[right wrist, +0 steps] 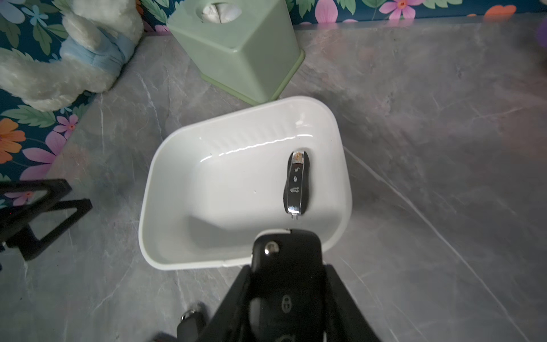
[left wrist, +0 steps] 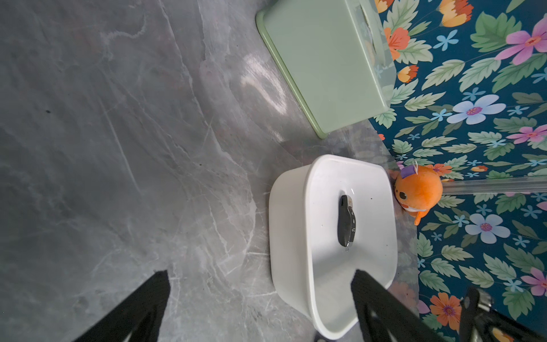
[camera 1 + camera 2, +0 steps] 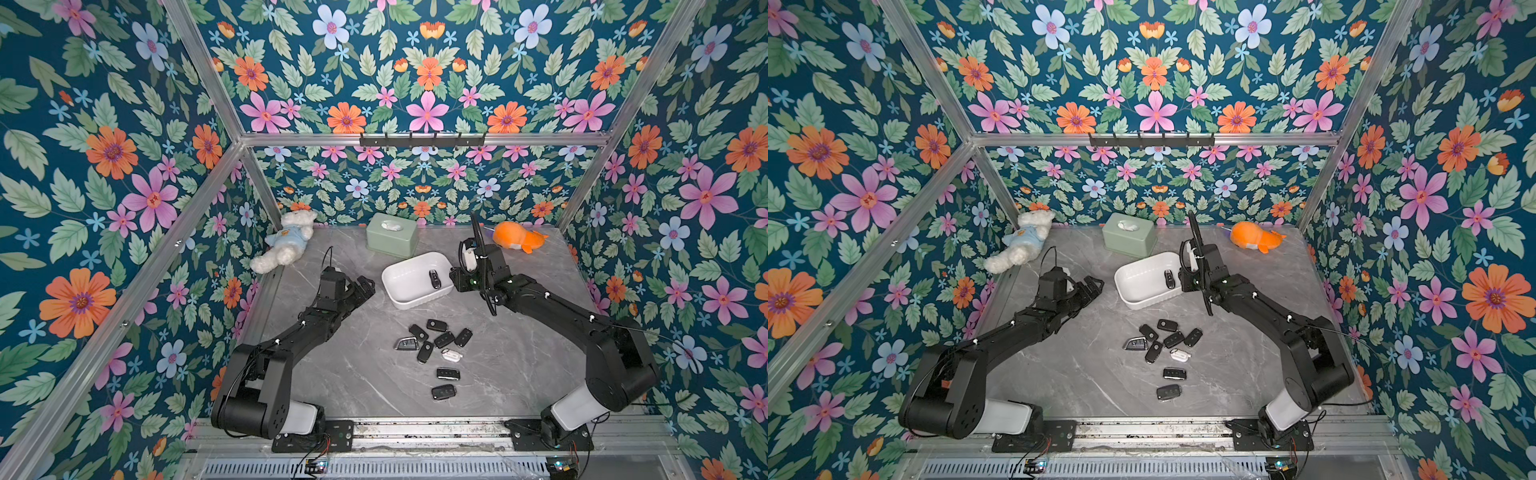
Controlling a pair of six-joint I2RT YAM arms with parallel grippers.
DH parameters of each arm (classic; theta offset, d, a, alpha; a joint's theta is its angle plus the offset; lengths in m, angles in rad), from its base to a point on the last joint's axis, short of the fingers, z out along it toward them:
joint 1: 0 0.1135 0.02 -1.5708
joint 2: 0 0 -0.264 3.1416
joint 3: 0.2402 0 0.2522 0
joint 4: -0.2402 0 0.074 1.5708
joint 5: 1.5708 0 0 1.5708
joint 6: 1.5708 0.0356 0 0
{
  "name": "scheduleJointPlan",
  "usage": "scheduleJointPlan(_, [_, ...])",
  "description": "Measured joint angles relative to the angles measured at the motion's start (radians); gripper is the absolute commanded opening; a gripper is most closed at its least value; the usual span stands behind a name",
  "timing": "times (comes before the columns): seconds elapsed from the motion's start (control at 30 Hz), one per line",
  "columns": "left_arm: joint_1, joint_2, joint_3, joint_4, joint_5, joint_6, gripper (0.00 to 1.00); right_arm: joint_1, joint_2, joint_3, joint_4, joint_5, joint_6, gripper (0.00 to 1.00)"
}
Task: Place the car key into the storage box
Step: Place the car key in the storage box.
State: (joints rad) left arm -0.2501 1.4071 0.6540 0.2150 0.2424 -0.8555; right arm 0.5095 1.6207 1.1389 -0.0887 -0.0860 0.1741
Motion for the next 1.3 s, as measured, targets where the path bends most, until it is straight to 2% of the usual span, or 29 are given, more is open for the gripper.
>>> scheduleJointPlan(0.47, [0.003, -0.07, -0.042, -0.007, 0.016, 0.064, 0.99, 0.048, 0.37, 0.399, -0.059, -0.018, 0.006, 0.32])
scheduleJointPlan(0.8, [0.008, -0.085, -0.05, -0.034, 0.0, 0.082, 0.99, 0.116, 0.574, 0.626, -0.208, 0.1, -0.045, 0.32])
scheduleJointPlan(1.0, [0.008, -0.091, -0.052, -0.037, -0.006, 0.09, 0.99, 0.123, 0.647, 0.68, -0.259, 0.153, -0.045, 0.33])
scheduleJointPlan(1.3, [0.009, -0.082, -0.036, -0.055, -0.009, 0.097, 0.99, 0.123, 0.681, 0.666, -0.259, 0.165, -0.04, 0.34])
